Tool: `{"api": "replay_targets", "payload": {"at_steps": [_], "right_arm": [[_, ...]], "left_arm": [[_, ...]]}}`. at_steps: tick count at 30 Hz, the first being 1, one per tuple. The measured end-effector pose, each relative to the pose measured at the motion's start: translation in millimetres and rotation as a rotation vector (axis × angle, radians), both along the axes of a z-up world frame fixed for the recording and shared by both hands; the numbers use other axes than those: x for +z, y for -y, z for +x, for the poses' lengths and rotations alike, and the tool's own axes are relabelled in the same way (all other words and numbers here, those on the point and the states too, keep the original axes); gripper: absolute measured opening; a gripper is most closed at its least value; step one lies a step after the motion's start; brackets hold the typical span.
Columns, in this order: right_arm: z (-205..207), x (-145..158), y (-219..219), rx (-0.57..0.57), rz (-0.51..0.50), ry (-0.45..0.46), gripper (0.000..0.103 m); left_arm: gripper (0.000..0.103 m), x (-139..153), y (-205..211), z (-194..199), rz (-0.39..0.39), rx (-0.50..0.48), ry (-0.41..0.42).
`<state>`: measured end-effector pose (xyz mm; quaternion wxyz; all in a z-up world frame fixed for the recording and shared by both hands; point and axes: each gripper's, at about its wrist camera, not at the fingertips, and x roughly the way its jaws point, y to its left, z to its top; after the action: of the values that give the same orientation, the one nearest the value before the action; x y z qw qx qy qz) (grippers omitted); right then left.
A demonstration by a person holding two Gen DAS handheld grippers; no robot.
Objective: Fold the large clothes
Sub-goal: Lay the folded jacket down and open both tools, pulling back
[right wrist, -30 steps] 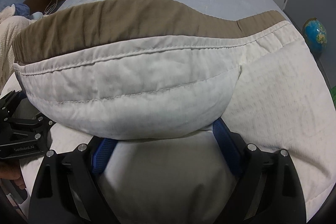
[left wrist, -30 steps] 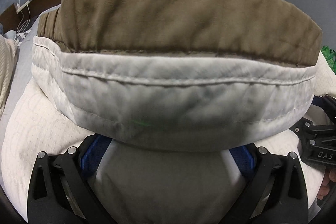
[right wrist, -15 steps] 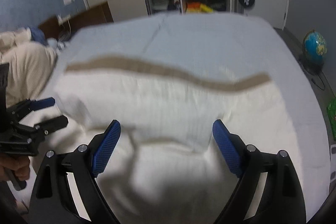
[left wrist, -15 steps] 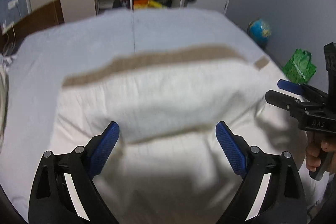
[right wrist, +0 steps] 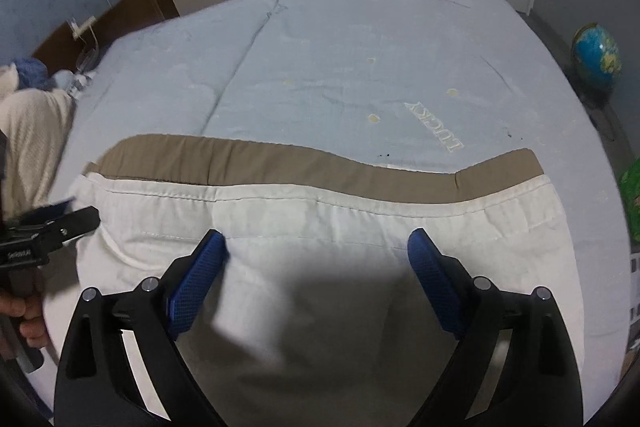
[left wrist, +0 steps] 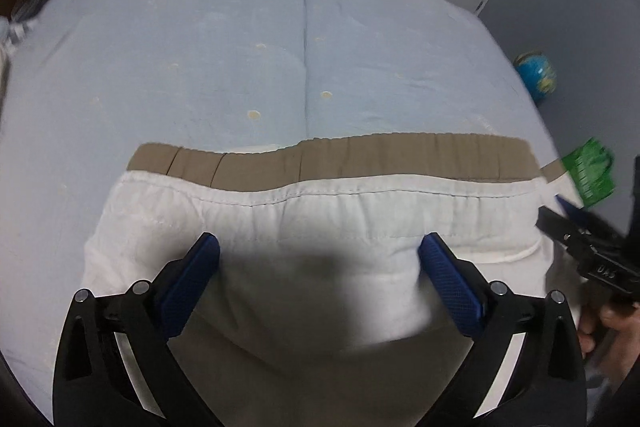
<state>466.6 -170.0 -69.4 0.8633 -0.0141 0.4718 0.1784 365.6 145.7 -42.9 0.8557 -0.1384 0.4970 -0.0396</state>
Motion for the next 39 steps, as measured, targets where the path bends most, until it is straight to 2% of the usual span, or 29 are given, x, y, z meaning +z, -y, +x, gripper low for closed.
{"api": "replay_targets", "payload": {"at_steps": [4, 6, 12, 16, 18, 21, 23, 27, 29, 34, 39], "right_arm": [[-28, 8, 36, -0.03, 0.043, 0.035, 0.088], [-43, 13, 58, -0.048, 0.068, 0.045, 0.088], [-95, 15, 118, -0.101, 0.061, 0.06, 0.088], [-131, 3, 143, -0.12, -0.01, 0.073, 0.088], [-146, -8, 153, -0.134, -0.051, 0.061, 0.088], [-158, -24, 170, -0.172, -0.065, 0.036, 0.088], [-162, -30, 178, -0.203, -0.063, 0.024, 0.088], [-174, -41, 197, -0.264, -0.052, -0.002, 0.088], [-180, -43, 204, -0.283, -0.061, -0.012, 0.088], [-206, -33, 211, -0.289, -0.073, -0.008, 0.088], [-238, -16, 205, -0.248, -0.031, 0.018, 0.089]], "left_arm": [[0.091, 11, -22, -28, -0.082, 0.009, 0.043], [0.091, 15, -30, -47, -0.095, 0.031, 0.065], [0.091, 10, -48, -111, -0.026, 0.082, 0.079], [0.09, 5, -59, -160, 0.005, 0.099, 0.1], [0.09, -4, -58, -170, 0.043, 0.097, 0.094], [0.09, -25, -70, -192, 0.007, 0.113, 0.056], [0.09, -34, -76, -204, -0.007, 0.127, 0.052], [0.09, -49, -89, -221, -0.112, 0.179, 0.03], [0.09, -49, -90, -231, -0.13, 0.202, 0.024], [0.089, -35, -88, -265, -0.129, 0.205, 0.015], [0.095, -20, -79, -302, -0.083, 0.176, 0.035]]}}
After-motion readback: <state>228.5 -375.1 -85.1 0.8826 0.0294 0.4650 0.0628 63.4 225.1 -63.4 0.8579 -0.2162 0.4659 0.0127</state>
